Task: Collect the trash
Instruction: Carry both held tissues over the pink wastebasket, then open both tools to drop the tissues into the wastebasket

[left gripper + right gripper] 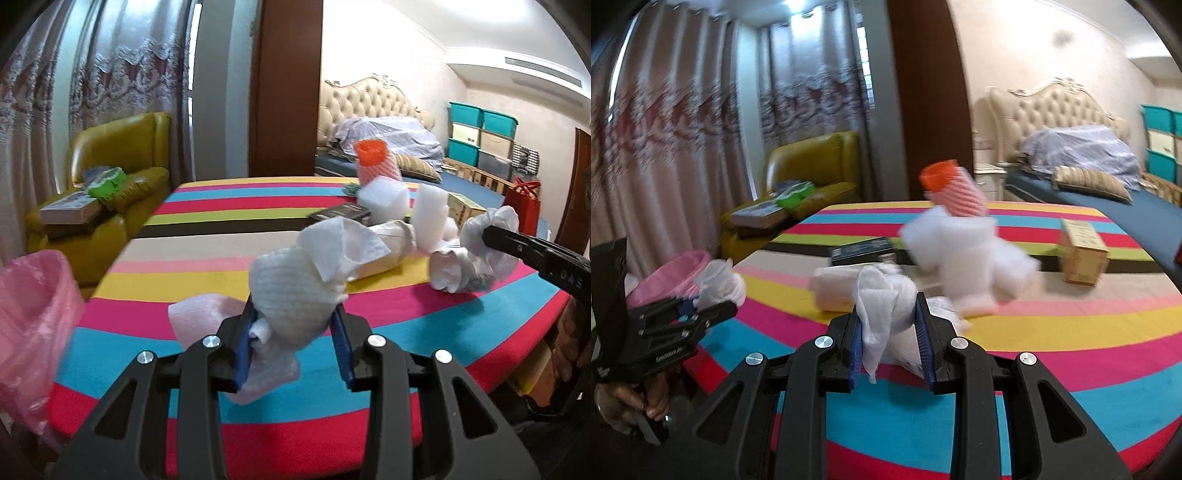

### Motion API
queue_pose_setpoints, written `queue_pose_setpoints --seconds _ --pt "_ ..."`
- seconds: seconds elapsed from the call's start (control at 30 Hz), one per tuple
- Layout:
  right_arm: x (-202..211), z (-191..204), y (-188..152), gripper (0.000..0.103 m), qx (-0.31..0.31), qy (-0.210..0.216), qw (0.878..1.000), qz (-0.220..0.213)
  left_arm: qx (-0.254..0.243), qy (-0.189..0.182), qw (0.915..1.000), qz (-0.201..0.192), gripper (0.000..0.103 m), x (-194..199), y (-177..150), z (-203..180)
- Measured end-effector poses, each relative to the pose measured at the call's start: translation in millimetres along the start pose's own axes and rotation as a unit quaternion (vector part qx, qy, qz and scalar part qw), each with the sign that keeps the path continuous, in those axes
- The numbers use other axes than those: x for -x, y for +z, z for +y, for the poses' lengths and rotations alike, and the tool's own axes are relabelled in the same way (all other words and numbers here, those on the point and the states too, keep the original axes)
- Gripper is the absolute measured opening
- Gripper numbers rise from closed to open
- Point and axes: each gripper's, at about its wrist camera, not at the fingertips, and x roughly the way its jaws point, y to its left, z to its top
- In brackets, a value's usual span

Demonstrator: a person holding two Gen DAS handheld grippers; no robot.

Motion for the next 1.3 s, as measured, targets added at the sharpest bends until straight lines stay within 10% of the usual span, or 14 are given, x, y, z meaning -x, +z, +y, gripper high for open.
queue_pose_setpoints --seconds 0.87,1.3 --pt "-79 191 20 0.027 0.171 0.214 0.957 0.098 0.087 0.172 0.9804 -0.040 0.037 98 -8 165" --pt "-134 302 49 0.028 0.203 0.293 0.927 0.113 0.190 0.207 0.9594 0.026 0.039 92 -18 292"
